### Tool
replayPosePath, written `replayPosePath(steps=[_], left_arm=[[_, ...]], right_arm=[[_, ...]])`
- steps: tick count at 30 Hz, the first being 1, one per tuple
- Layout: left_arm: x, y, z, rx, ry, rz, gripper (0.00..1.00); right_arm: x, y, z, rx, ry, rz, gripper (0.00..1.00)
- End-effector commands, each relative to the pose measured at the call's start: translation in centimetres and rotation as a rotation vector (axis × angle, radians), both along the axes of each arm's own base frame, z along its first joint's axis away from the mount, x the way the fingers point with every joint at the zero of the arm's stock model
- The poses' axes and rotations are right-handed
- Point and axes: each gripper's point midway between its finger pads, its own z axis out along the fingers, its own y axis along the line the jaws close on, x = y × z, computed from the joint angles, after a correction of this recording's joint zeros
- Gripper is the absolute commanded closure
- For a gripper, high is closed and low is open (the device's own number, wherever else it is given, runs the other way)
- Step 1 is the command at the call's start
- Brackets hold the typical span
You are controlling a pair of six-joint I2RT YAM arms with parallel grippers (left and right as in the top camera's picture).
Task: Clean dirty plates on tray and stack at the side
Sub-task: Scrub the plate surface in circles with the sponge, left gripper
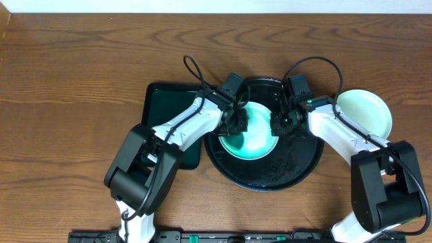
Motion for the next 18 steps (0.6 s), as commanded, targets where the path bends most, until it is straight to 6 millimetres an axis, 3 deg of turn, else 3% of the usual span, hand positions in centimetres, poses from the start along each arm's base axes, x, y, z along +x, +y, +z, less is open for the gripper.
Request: replayPosePath(steps=[1, 10, 14, 18], left_arm=[[-4.0, -3.9, 0.3, -0.206, 0.186, -0.093, 0.93], [-1.9, -4.9, 5.0, -0.261, 0.057, -0.102, 0.92], [0.8, -2.7, 7.3, -0.143, -0.136, -0.038, 0.93], [3.3, -0.3, 7.5, 0.003, -0.29, -0.008, 0.93]], right_arm=[[-0.5, 1.2, 0.1, 0.024, 0.002, 0.042, 0.99], [-0.5, 1.2, 0.1, 0.024, 0.003, 0.042, 0.99], [-0.5, 1.2, 0.1, 0.024, 0.002, 0.042, 0.99], [-0.5, 1.2, 0.1, 0.024, 0.003, 0.043, 0.99]])
